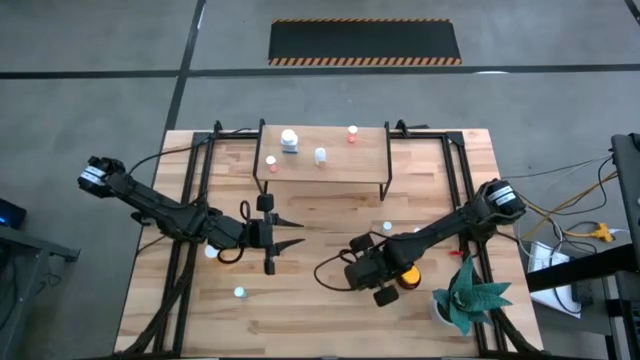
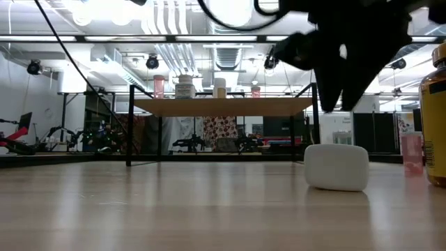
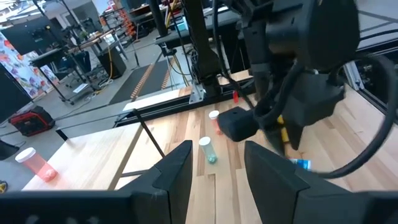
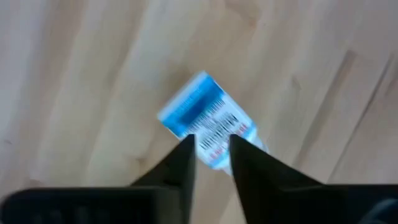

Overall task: Pick and place medicine bottles onto shelf by color
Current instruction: Put the white and blue blue pill bottle on the shelf

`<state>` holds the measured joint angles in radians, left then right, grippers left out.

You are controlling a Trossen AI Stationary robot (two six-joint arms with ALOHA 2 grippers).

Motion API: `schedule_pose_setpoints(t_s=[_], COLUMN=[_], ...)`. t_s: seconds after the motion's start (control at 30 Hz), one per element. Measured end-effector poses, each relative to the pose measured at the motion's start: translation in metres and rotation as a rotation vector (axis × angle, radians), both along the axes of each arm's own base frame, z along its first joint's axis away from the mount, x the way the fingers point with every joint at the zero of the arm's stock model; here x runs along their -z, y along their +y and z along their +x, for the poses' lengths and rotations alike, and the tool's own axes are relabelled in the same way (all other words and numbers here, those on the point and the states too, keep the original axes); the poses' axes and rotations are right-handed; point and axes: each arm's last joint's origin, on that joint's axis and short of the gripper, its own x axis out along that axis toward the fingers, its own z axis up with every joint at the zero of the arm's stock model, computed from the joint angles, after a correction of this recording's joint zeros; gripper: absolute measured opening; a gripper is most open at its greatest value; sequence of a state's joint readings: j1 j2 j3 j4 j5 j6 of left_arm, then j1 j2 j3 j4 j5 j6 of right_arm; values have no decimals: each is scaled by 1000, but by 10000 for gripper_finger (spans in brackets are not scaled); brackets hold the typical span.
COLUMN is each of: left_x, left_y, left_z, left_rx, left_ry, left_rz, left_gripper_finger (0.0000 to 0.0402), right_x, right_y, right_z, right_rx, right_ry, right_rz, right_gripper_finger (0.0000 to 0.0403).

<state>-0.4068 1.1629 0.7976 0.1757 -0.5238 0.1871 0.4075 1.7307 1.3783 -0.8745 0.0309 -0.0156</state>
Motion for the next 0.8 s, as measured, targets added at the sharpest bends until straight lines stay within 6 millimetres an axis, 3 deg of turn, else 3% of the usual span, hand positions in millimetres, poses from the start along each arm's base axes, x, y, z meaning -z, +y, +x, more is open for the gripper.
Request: schedule_pose_setpoints(t_s=[0.27, 0.47, 0.6, 0.8], left_x=[0, 0, 0, 0], left_y=[0, 0, 0, 0], left_z=[0, 0, 0, 0], left_rx=[1, 2, 2, 3], left_ry=[0, 0, -1, -1], left_rz=[2, 2, 1, 2], left_gripper_finger=[128, 128, 128, 128], right_x=[14, 39, 50, 50], right_y=[-5, -9, -11, -9], right_z=[-2, -1, 5, 12], right_rx=[-25, -70, -49, -74], right_ry=[40, 109, 95, 31], right_rz=[-103, -146, -137, -119], right_gripper_finger=[263, 342, 352, 312])
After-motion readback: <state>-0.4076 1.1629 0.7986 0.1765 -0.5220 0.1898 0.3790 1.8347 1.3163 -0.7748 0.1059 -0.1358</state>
